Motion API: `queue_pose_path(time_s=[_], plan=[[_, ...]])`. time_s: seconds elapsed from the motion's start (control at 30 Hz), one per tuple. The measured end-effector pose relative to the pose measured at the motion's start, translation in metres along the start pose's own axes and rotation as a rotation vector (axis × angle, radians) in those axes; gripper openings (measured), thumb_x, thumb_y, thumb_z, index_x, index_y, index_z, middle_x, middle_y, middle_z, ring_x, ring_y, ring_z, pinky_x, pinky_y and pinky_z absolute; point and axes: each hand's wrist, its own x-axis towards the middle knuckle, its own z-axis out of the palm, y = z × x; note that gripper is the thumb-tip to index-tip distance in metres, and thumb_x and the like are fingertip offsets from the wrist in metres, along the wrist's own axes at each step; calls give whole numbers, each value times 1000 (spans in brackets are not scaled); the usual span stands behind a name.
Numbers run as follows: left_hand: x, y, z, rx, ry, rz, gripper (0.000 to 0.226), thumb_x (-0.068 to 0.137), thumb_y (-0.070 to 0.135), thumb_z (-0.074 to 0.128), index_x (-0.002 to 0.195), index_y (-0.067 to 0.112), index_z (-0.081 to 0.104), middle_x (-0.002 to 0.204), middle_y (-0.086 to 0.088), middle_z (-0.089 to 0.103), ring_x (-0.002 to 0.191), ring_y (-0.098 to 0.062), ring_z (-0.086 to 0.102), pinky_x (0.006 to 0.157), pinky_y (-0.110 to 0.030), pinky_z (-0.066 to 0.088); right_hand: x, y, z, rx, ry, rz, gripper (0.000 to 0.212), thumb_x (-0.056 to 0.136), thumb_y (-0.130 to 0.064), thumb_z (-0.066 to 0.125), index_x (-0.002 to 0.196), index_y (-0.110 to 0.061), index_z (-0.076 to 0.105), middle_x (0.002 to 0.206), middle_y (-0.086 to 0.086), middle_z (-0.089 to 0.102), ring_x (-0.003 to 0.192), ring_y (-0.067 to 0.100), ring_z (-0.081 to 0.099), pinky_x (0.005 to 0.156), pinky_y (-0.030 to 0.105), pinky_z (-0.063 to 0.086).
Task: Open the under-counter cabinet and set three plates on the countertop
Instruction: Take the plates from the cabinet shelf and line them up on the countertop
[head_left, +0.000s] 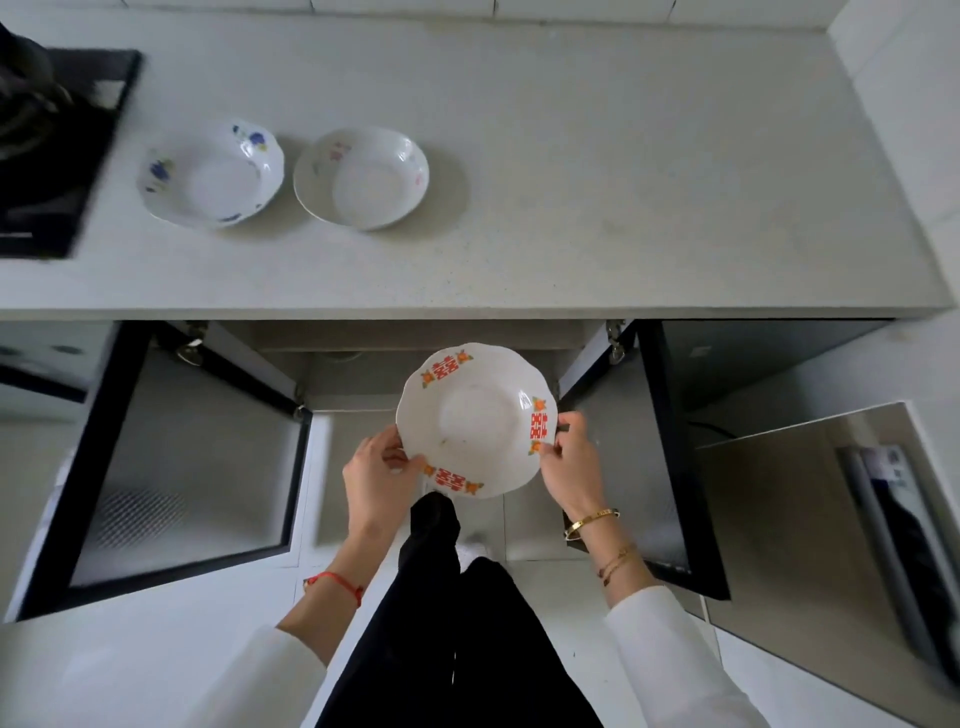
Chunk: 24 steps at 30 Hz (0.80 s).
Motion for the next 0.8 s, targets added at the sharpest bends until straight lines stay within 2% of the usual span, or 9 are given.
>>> queue_pose_path(time_s=[0.1, 0.23, 0.37, 0.47, 0.6, 0.67, 0.8], plan=[[-14, 22, -14, -29, 24, 20, 37, 75, 5, 73, 109, 18, 71, 92, 0, 71, 72, -1, 65, 64, -1, 46, -15, -16, -18, 23, -2, -40, 23, 93, -8, 53, 108, -19, 40, 88, -4, 65, 68, 5, 62, 42, 6, 43], [-25, 49, -31, -67, 41, 53, 38, 75, 6, 75, 111, 18, 70, 94, 1, 71, 74, -1, 66, 60, 1, 46, -25, -41, -41, 33, 17, -102, 24, 93, -10, 55, 111, -18, 40, 80, -10, 62, 61, 3, 62, 42, 6, 42], [-19, 81, -42, -87, 47, 126, 38, 74, 6, 75, 109, 20, 71, 93, 5, 69, 73, -1, 65, 64, -6, 51, -22, -65, -62, 33, 68, -178, 24, 93, -12, 57, 108, -20, 40, 77, -13, 59, 61, -7, 62, 43, 4, 43], [-6, 103, -46, -123, 57, 161, 39, 73, 5, 75, 108, 22, 71, 91, 4, 69, 73, -1, 66, 66, -7, 52, -13, -84, -73, 66, 97, -207, 24, 93, -10, 56, 107, -20, 40, 79, -13, 60, 63, 1, 62, 46, 5, 45], [23, 130, -43, -111, 55, 202, 40, 73, 7, 78, 110, 18, 70, 90, 4, 70, 74, 2, 64, 66, -6, 51, 10, -106, -87, 97, 130, -227, 23, 93, -9, 56, 111, -16, 43, 85, -16, 58, 72, 1, 61, 52, 10, 50], [38, 143, -40, -110, 37, 215, 40, 73, 8, 78, 111, 19, 70, 90, 3, 71, 76, 1, 65, 70, -10, 53, 23, -116, -93, 103, 145, -229, 23, 93, -9, 56, 110, -16, 42, 86, -16, 57, 74, 0, 61, 54, 11, 51], [70, 164, -34, -105, 0, 225, 39, 76, 10, 76, 113, 19, 68, 93, 1, 69, 76, -1, 64, 71, -18, 55, 53, -133, -102, 88, 174, -227, 21, 93, -9, 55, 107, -16, 41, 81, -16, 56, 72, 6, 64, 48, 11, 48]])
